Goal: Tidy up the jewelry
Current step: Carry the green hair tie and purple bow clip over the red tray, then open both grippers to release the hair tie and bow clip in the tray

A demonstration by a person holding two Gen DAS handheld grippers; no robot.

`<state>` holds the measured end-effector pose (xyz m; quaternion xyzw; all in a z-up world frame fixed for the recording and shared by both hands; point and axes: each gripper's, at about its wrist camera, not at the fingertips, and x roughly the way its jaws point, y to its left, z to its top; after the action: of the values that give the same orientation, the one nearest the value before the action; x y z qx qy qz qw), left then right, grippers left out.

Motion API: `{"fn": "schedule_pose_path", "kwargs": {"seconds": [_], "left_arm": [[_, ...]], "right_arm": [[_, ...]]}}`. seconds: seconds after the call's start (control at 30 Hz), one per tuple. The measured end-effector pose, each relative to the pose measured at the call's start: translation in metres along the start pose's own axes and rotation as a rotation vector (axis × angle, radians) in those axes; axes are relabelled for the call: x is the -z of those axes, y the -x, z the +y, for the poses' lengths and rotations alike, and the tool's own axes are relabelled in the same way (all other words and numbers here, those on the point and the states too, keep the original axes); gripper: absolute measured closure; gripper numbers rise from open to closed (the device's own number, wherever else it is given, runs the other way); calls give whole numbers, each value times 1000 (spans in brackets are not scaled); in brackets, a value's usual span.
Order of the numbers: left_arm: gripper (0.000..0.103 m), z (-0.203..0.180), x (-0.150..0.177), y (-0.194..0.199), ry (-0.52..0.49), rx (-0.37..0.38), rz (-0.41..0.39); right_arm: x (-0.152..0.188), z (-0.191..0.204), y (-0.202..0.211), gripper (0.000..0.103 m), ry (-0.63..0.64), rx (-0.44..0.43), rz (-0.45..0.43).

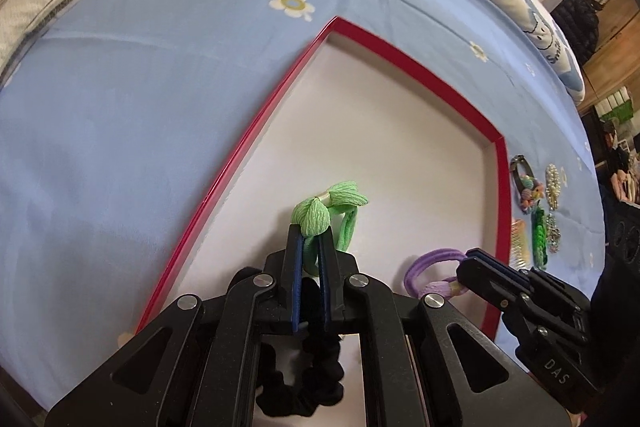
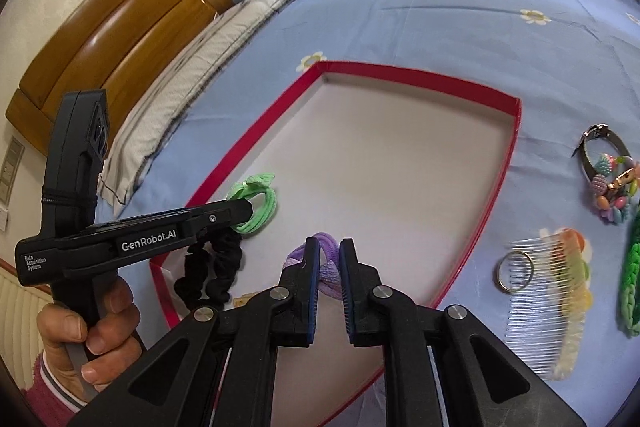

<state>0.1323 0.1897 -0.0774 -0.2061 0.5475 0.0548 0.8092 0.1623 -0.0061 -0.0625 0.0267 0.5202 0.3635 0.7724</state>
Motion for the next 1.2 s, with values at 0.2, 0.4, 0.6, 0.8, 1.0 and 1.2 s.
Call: {"fn": "schedule_pose_path", "kwargs": {"seconds": [0.2, 0.4, 0.6, 0.8, 1.0, 1.2], "left_arm": [[93, -3, 3, 1, -29, -25, -6], [82, -6, 3, 4, -37, -31, -8], [78, -10, 3, 10, -51, -44, -19], [77, -14, 4, 25, -45, -31, -42], [72, -32, 6, 40, -65, -5, -68], [72, -61, 9, 46, -109, 33, -72]], "right_arm": [[-1, -4, -6, 89, -10, 11, 21], [-4, -3, -7, 77, -8, 15, 24], [-5, -5, -1, 75, -16, 13, 8], [-3, -8, 22, 75, -27, 12, -38], [7, -23, 54, 72, -66, 26, -84], [23, -49, 86, 69, -126, 65, -122]]}}
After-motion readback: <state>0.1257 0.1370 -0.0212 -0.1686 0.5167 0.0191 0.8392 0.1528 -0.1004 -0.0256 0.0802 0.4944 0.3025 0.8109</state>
